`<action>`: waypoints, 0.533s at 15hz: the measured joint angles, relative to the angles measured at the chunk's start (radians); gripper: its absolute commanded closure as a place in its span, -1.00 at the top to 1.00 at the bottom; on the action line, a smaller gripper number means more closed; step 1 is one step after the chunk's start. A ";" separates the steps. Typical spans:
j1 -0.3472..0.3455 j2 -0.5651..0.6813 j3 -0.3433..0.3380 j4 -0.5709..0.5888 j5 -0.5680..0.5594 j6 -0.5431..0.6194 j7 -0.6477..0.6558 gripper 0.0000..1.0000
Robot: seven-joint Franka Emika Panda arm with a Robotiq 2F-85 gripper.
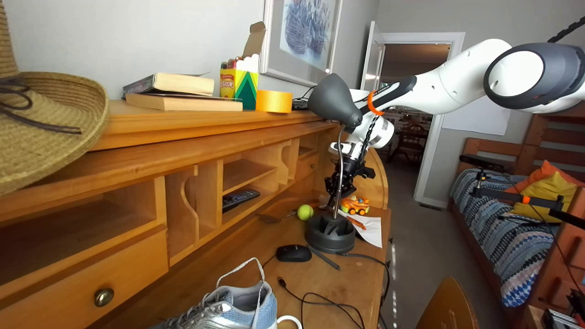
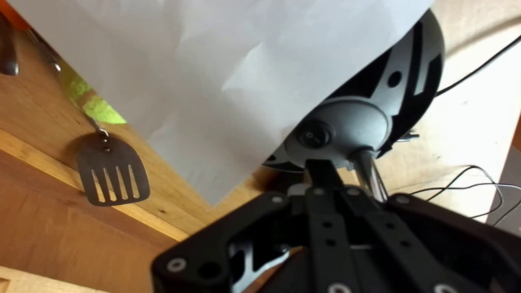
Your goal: Press a button on the lamp stand
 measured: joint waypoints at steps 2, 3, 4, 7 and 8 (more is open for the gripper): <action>-0.003 -0.002 0.001 -0.001 0.000 -0.027 0.000 -1.00; -0.004 -0.002 0.001 -0.003 0.000 -0.032 0.000 -1.00; -0.004 -0.002 0.000 -0.007 0.000 -0.033 0.000 -1.00; -0.006 -0.002 -0.005 -0.019 0.000 -0.033 0.000 -1.00; -0.007 -0.002 -0.005 -0.022 0.000 -0.031 -0.001 -1.00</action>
